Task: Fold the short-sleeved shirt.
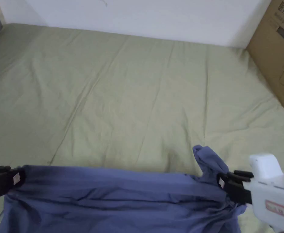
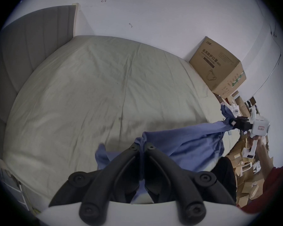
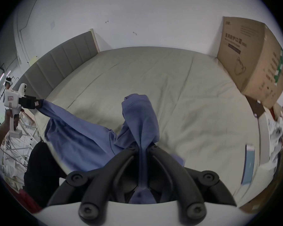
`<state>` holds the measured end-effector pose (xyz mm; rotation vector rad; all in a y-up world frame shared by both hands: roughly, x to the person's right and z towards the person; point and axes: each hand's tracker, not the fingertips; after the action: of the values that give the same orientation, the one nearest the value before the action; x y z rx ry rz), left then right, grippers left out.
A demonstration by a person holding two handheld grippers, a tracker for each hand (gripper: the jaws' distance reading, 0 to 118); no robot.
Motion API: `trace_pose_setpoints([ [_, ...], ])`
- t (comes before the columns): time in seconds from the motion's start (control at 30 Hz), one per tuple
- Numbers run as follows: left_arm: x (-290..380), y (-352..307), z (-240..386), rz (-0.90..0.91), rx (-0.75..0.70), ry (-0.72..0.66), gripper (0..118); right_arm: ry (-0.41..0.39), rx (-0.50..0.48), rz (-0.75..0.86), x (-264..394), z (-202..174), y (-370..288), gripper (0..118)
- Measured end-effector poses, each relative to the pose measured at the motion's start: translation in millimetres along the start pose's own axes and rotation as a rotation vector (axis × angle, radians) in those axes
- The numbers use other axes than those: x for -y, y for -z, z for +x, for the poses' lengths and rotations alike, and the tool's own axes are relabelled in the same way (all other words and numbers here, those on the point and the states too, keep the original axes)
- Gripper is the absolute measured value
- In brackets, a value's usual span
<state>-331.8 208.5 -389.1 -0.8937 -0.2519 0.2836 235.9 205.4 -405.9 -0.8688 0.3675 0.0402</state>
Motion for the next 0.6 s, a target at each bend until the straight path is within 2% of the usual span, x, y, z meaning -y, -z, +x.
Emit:
trace_pose_setpoints([
  [0.1,38,-19,1,0.000,0.004,0.017,3,0.005,0.005,-0.020,42,-13,-18,8],
  [0.17,61,-22,0,-0.019,-0.001,0.049,3,0.075,-0.015,-0.065,67,-13,-18,8],
  [0.27,90,-15,-6,-0.063,0.003,0.038,3,0.102,-0.001,-0.105,93,-12,-7,8],
  [0.4,112,4,-14,-0.114,-0.022,0.048,3,0.108,0.023,-0.152,108,-10,9,8],
  [0.6,120,18,-22,-0.128,-0.034,-0.008,3,0.202,0.014,-0.157,111,3,18,8],
])
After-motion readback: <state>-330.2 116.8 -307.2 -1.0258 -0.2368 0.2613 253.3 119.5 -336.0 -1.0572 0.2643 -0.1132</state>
